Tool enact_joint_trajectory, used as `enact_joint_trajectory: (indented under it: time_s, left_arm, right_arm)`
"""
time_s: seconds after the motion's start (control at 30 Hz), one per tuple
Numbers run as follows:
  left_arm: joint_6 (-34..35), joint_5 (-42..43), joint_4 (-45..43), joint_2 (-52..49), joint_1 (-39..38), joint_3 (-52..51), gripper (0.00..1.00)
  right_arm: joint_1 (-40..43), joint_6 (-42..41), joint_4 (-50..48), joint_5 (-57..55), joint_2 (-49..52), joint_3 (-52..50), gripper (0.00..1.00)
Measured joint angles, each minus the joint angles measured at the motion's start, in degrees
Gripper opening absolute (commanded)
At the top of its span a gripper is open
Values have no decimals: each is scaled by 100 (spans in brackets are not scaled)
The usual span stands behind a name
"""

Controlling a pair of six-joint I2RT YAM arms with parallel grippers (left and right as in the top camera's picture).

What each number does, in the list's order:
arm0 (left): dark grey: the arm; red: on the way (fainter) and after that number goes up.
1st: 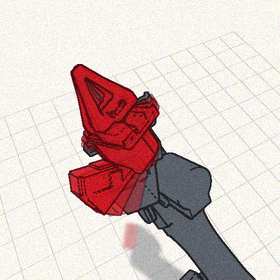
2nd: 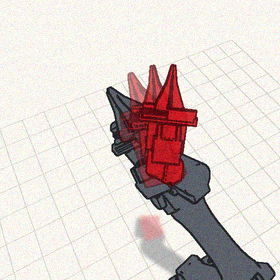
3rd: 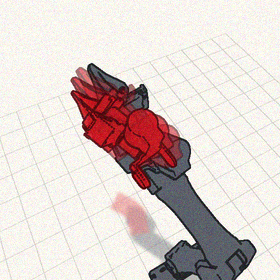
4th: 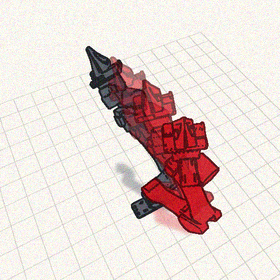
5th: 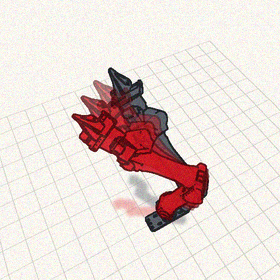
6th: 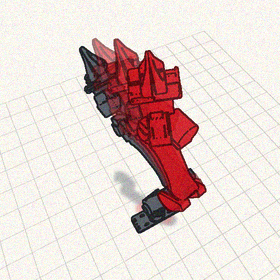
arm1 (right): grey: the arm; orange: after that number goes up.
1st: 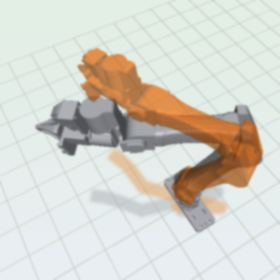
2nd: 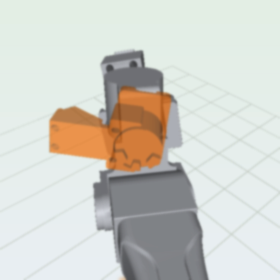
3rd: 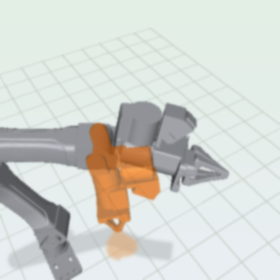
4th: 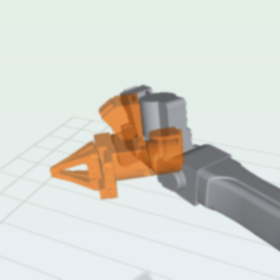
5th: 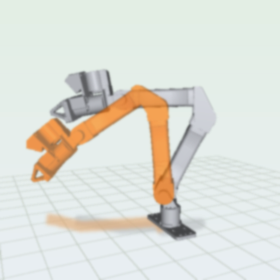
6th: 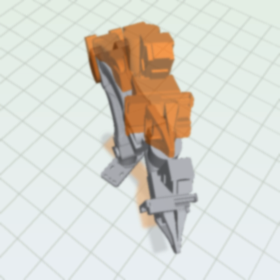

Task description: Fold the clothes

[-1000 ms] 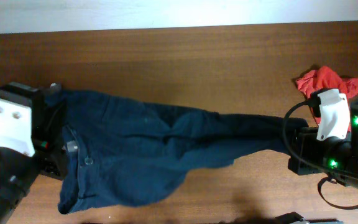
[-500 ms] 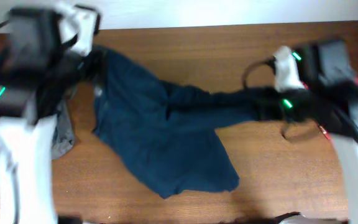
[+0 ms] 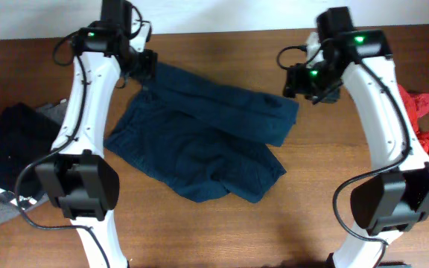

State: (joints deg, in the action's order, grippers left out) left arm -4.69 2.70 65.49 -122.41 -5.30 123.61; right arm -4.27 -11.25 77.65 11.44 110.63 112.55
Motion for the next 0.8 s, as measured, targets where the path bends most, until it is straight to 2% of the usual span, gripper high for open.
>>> enact_joint_trajectory:
  time_s: [0.1,0.13,0.2,0.37,0.5,0.67,0.8]
  left_arm:
    - [0,-22,382,44,149,11,63]
    - [-2,-31,584,44,197,11,60]
    - [0,-44,861,44,247,9,56]
    - [-9,-63,1257,44,247,-72,56]
    - [-7,-61,1394,44,243,-313,57]
    - [-9,-66,1390,44,243,-420,62]
    - [-4,-63,1333,44,243,-424,63]
  right_arm:
    - [70,170,203,4,-9,0,71]
    - [55,223,234,4,-9,-11,68]
    - [11,275,227,11,-11,-72,68]
    - [-195,570,-140,24,-26,-807,74]
    - [-479,1071,-857,24,-26,-1825,75]
    - [-986,1381,-2524,-254,-24,-3071,76]
    - [-1276,1469,-3442,-586,-24,-3578,78]
